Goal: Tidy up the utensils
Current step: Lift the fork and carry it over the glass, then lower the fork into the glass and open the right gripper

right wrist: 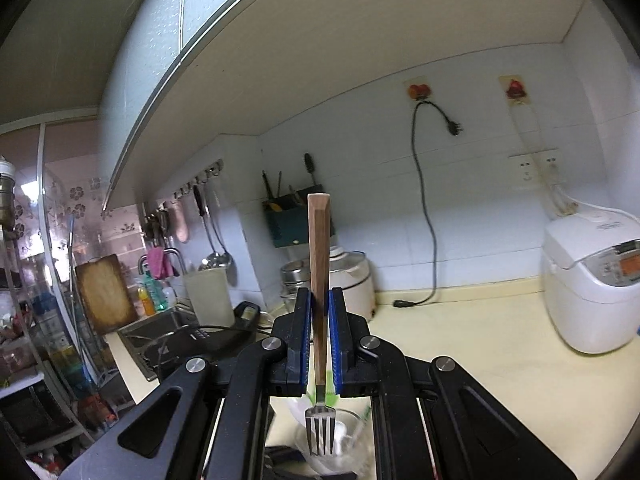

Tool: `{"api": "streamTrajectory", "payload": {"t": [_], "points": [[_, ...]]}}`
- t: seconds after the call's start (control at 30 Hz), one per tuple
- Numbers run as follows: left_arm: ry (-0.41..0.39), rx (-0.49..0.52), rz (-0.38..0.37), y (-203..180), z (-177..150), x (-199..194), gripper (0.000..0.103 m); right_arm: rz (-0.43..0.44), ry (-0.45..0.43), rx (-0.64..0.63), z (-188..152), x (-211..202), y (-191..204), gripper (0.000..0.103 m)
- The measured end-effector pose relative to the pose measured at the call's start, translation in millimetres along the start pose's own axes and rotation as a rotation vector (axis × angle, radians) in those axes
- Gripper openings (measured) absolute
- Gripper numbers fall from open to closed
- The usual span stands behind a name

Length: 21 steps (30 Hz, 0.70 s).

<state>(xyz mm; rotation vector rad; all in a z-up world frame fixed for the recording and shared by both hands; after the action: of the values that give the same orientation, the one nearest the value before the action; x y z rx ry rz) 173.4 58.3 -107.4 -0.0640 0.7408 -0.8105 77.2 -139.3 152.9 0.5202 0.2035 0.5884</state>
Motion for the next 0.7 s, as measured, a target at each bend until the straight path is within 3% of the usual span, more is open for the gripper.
{"api": "streamTrajectory", "payload": {"t": [0.33,0.7], "points": [[0.000,0.000,0.000,0,0,0,0.091,-0.004,0.057,0.003,-28,43,4,0.009],[0.000,0.000,-0.001,0,0,0,0.091,-0.034,0.083,0.004,-44,52,-12,0.009]]}}
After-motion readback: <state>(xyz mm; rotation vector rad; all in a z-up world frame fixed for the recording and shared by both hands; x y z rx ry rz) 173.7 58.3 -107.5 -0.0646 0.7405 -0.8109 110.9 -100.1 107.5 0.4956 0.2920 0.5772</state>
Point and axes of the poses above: each gripper's, at about its wrist camera, not at the fingertips, and x roughly the way its jaws point, y to its left, z to its top, the point moved 3 cm from there along x, roughly the way its jaws point, and after that the axes turned 14 degrees about x, right-handed, at the moved point
